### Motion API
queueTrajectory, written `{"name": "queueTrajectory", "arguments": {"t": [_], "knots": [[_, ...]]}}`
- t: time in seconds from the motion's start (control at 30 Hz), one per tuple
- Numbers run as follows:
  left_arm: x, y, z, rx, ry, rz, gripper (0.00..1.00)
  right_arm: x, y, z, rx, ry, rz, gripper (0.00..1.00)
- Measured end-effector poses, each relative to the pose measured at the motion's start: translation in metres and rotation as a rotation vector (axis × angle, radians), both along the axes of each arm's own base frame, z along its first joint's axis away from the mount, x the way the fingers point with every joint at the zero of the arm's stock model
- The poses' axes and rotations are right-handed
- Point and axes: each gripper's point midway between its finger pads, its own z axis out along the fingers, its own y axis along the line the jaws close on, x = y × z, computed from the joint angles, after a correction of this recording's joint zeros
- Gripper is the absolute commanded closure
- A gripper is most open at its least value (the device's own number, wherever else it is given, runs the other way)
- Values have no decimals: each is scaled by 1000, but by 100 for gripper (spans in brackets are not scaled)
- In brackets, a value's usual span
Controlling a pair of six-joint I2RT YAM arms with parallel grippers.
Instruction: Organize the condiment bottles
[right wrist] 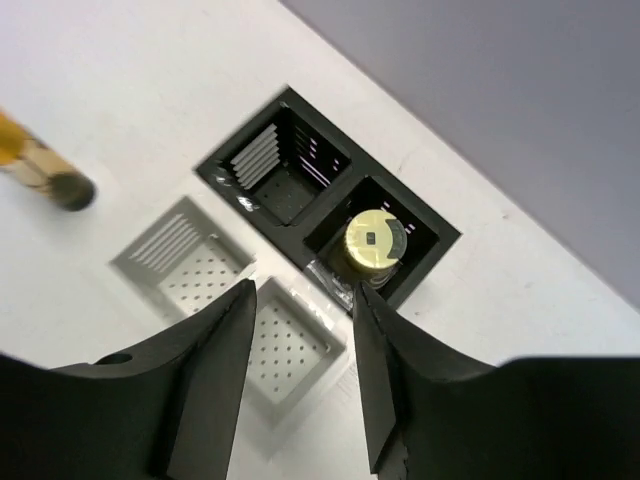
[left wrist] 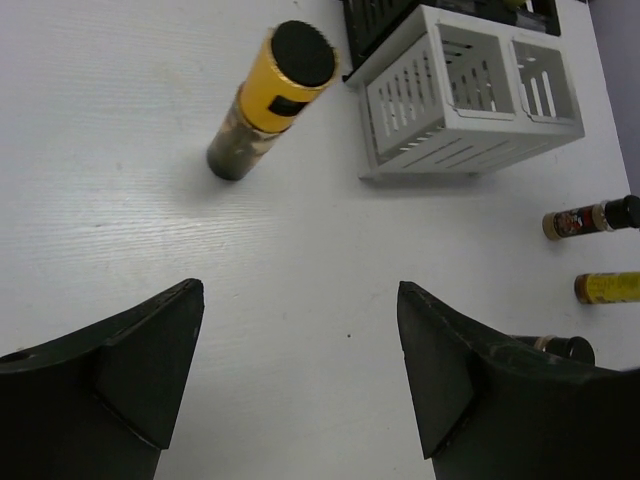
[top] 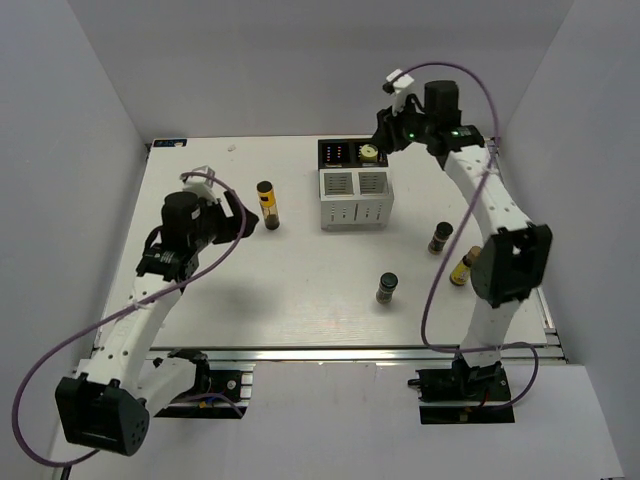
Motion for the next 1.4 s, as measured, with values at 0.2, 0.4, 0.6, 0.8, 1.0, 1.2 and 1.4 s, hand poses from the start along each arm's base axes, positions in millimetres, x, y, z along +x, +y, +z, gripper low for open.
{"name": "queueTrajectory", "arguments": {"t": [0.2, 0.4, 0.6, 0.8, 1.0, 1.2, 1.4], "knots": [[12, -43, 1, 103, -6, -59, 2, -71, -17, 85, 83, -137, 51, 29], [30, -36, -10, 215, 2, 38, 2, -116, -29, 39, 89, -16, 89, 28], [56, -28, -19, 303, 5, 104, 2, -145, -41, -24, 90, 167, 98, 27], [83, -36, -45, 362, 39, 97, 2, -157, -39, -10, 110, 142, 126, 28], [109, -43, -51, 394, 38, 100, 3, -160, -38, -3, 125, 121, 140, 28], [134, -48, -45, 416, 10, 125, 9, -162, -39, -9, 130, 138, 139, 28], [143, -47, -54, 440, 23, 134, 14, -161, -41, -9, 130, 137, 132, 28]]}}
